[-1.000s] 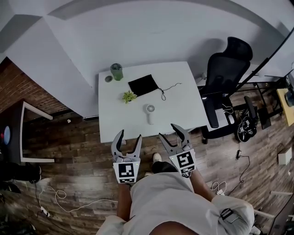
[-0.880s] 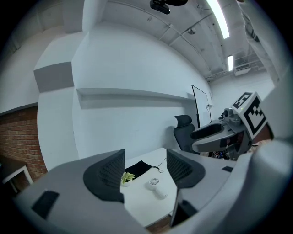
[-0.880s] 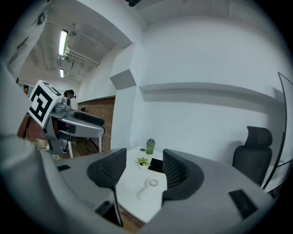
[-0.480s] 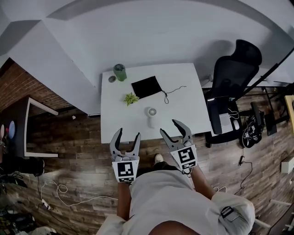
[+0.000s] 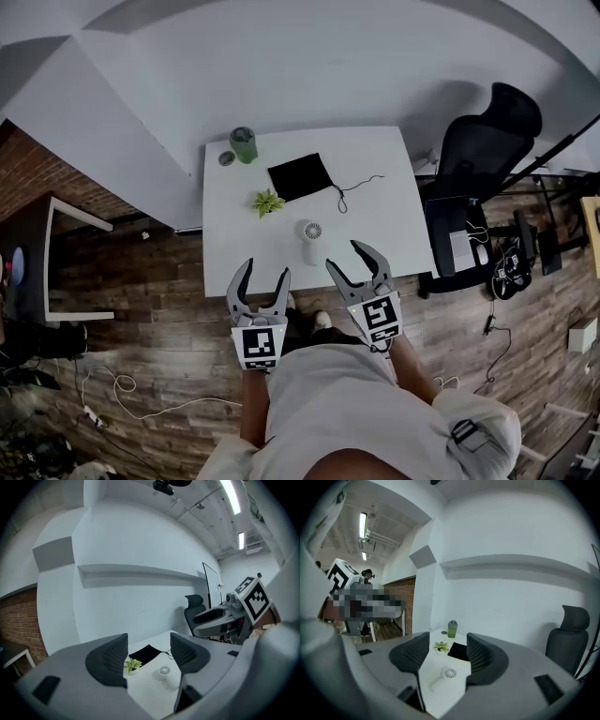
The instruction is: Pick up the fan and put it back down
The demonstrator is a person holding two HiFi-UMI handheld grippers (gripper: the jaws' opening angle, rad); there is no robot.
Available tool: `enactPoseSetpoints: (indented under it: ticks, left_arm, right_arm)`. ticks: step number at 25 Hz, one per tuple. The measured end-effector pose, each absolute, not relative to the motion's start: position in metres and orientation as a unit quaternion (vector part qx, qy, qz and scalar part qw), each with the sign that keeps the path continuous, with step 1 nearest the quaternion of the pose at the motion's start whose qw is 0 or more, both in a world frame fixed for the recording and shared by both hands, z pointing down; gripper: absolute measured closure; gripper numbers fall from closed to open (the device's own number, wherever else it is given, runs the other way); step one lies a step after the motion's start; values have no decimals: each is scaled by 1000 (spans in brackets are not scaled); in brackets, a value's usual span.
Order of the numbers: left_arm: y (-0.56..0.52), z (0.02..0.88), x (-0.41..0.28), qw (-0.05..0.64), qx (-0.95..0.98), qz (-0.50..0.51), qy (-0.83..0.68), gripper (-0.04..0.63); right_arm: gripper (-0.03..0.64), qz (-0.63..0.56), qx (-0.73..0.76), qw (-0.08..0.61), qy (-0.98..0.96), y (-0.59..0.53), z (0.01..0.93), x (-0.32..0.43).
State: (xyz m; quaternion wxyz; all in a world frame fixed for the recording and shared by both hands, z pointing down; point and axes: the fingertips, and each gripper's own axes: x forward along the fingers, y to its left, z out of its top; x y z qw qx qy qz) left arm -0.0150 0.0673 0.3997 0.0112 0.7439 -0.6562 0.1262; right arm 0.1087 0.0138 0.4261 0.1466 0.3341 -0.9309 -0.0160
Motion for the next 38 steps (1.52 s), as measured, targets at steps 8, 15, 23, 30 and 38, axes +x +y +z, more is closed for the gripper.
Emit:
enactPoseSetpoints:
  ticks: [8,15,23,30,38]
  left_arm:
    - [21,407,-39,13,769,121,-628,319]
    - [-19,416,-61,19,799,110,-591,319]
    - [-55,428,-83,28,828,94,-553,324]
    - [-72,446,-93,35,850,101,-516,328]
    - [-82,478,-94,58,859,119,-495,337]
  right_arm:
    - [366,-8,368,163,-916,-21,435,93]
    - [365,-4,405,178,-897,-48,441,74]
    - [364,9,440,167,-882,-71,442,54]
    - [359,18,461,183,-868,-82,455,41]
    - [354,41,458,219,-860,-89,488,38]
